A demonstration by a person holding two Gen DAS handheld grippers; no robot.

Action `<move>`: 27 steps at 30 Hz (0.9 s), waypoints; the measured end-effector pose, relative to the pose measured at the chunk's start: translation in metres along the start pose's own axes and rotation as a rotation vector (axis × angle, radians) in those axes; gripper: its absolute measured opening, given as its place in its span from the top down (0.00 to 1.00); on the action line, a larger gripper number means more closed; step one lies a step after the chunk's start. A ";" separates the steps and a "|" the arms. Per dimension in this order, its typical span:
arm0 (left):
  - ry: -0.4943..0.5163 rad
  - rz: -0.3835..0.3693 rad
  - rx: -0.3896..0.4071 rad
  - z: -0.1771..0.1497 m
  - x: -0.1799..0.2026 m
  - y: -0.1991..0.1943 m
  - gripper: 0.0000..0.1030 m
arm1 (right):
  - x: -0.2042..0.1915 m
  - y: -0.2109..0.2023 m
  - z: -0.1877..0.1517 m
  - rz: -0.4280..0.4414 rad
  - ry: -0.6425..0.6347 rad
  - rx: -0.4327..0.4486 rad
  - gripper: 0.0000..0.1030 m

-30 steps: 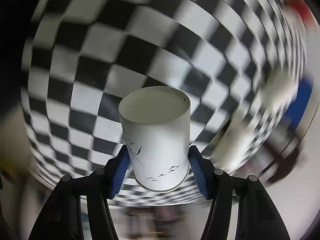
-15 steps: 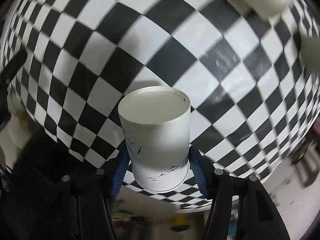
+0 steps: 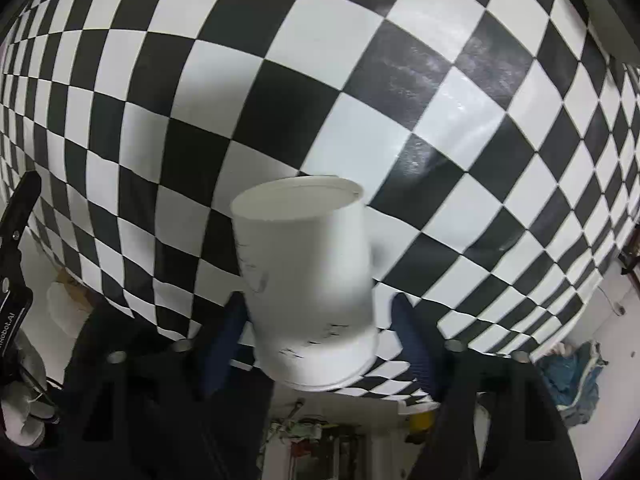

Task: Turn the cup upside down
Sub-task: 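Rotate the right tool to turn the held cup rim-down, then lower the inverted cup onto the table and open the right tool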

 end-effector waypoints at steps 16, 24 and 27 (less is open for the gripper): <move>-0.046 -0.048 -0.021 0.006 -0.015 0.009 0.00 | -0.007 -0.050 0.002 0.254 0.110 0.311 0.42; -0.061 -0.049 -0.023 0.019 -0.026 0.021 0.00 | -0.002 -0.085 -0.016 0.440 0.276 0.843 0.42; -0.048 -0.034 -0.019 0.022 -0.027 0.022 0.00 | -0.005 -0.076 -0.023 0.455 0.302 0.950 0.42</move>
Point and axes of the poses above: each gripper's, at about its wrist camera, not at the fingertips, and y roughly the way its jaws point, x to its right, z to its top, the point moved 3 cm from there along y, roughly the way its jaws point, and after that the axes turned 14 degrees about y, right-handed, at the moved point
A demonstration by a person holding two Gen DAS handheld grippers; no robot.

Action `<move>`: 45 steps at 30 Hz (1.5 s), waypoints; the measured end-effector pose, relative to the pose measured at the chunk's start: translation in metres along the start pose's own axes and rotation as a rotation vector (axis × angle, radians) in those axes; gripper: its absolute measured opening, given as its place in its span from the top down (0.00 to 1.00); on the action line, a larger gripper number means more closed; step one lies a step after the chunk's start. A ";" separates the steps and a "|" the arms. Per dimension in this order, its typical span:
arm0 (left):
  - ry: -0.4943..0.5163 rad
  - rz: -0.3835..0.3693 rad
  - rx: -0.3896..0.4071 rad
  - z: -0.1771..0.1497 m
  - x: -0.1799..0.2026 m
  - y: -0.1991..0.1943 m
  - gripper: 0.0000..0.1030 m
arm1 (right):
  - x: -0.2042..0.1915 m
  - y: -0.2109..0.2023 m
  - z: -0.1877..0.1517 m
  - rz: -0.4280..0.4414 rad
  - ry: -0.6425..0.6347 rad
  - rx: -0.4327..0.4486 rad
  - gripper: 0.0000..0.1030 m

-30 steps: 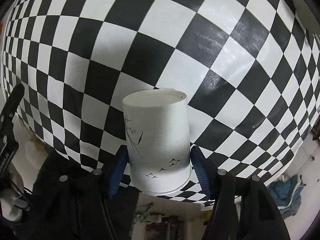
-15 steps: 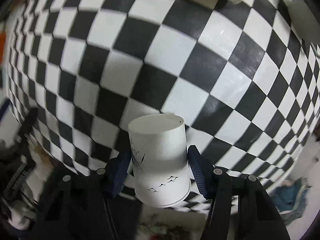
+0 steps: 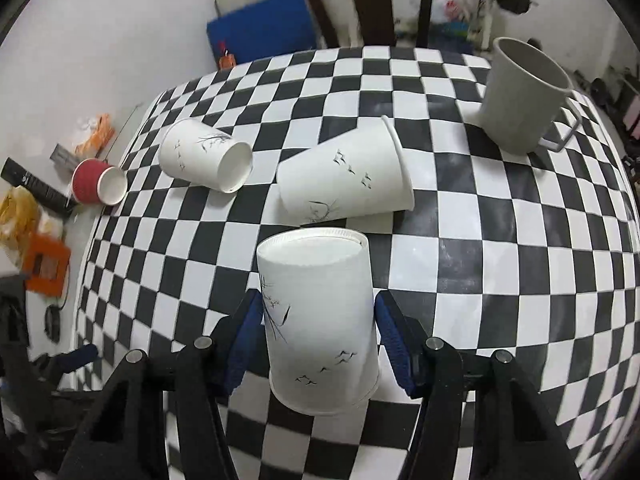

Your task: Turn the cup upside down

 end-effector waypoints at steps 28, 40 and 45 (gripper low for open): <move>0.171 -0.044 0.286 -0.015 0.058 -0.172 0.00 | 0.037 -0.161 -0.059 -0.301 0.057 0.046 0.00; 0.188 -0.064 0.383 -0.023 0.054 -0.282 0.00 | 0.003 -0.299 -0.042 -0.356 0.071 0.170 0.00; 0.182 -0.065 0.396 -0.032 0.051 -0.310 0.00 | -0.007 -0.335 -0.043 -0.353 0.081 0.185 0.00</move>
Point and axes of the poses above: each gripper's, at about its wrist camera, not at the fingertips, and y roughly the way its jaws point, x to its right, z to its top, the point moved 3 cm from there along y, roughly the way its jaws point, and after that the axes turned 14 degrees about y, right-handed, at the moved point
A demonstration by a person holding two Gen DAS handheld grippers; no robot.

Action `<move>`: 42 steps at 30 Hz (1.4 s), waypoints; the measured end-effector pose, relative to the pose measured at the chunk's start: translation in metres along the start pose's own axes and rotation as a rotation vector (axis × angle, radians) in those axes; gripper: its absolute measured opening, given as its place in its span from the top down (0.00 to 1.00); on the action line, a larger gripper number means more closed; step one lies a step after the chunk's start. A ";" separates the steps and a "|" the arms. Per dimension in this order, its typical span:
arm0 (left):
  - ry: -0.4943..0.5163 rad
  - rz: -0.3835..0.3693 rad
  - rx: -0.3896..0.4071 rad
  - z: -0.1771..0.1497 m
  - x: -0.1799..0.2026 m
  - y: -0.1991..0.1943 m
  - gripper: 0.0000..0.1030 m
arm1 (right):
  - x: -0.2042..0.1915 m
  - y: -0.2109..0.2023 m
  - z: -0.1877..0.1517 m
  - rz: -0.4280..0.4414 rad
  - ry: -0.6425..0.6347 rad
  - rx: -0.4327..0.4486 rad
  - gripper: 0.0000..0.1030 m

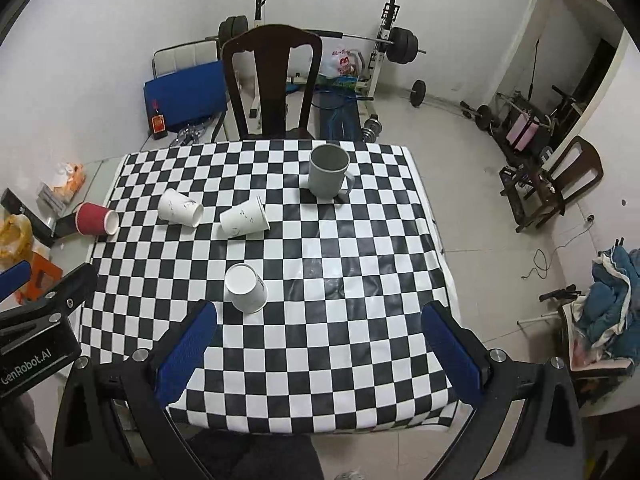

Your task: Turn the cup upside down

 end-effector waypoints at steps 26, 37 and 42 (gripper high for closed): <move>0.006 -0.001 0.034 -0.001 0.001 -0.057 0.00 | 0.011 -0.077 0.005 0.006 0.032 0.038 0.00; -0.004 0.001 0.015 -0.009 -0.008 -0.061 0.00 | 0.010 -0.088 0.005 0.016 0.020 0.010 0.00; -0.005 0.006 0.011 -0.012 -0.008 -0.059 0.00 | 0.009 -0.089 0.004 0.016 0.015 -0.001 0.00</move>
Point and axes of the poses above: each gripper's, at about its wrist camera, not at the fingertips, and y roughly the way its jaws point, x to its right, z to its top, the point moved 3 cm from there along y, roughly the way its jaws point, and after that the axes turned 14 degrees about y, right-handed, at the moved point
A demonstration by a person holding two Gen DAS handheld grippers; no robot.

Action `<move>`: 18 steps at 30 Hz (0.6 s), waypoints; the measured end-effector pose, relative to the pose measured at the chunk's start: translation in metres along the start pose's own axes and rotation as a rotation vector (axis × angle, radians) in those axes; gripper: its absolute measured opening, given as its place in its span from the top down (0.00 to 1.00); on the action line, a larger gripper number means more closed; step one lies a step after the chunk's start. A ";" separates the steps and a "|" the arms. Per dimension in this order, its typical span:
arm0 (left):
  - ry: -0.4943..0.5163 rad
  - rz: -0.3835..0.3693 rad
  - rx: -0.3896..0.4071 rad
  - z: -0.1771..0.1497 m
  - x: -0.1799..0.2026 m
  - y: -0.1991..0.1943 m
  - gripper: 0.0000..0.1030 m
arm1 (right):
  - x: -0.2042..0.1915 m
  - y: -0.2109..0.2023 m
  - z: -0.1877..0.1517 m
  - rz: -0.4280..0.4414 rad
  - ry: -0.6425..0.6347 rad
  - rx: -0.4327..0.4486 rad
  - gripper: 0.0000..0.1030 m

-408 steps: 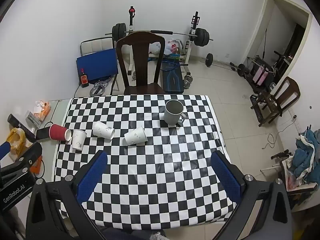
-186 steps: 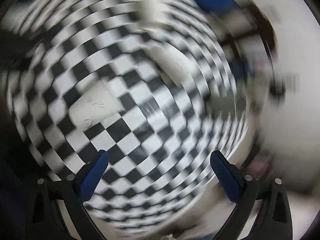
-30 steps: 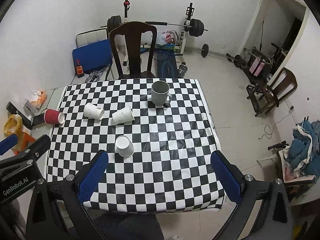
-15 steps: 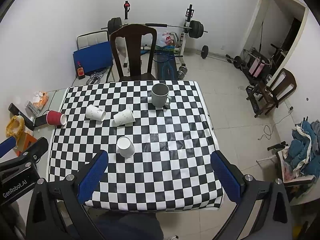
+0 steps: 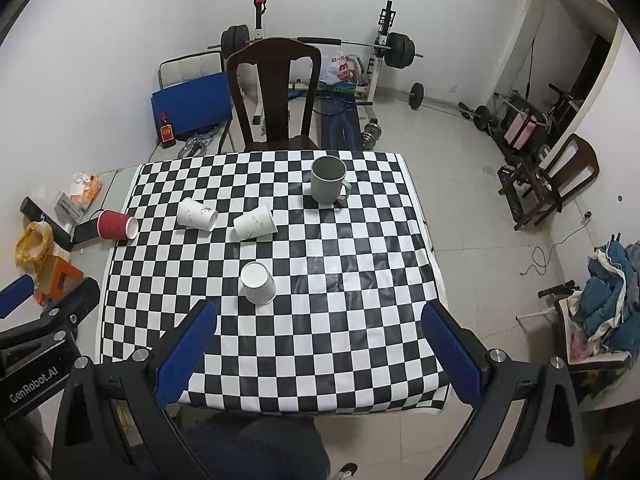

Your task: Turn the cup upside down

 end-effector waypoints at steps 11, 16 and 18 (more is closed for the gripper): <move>0.002 -0.001 0.000 -0.001 -0.001 0.000 0.00 | -0.002 0.007 -0.001 0.006 0.001 -0.008 0.00; 0.004 -0.001 -0.001 0.000 0.000 0.000 0.00 | -0.001 0.007 0.000 0.007 -0.001 -0.008 0.00; 0.002 0.001 -0.001 0.000 0.001 0.000 0.00 | -0.001 0.006 -0.001 0.006 0.001 -0.011 0.00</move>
Point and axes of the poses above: each gripper's, at about its wrist camera, not at the fingertips, and y roughly the way its jaws point, x to its right, z to its top, the point moved 3 cm from there along y, roughly the way its jaws point, and after that the axes turned 14 degrees about y, right-handed, at the moved point
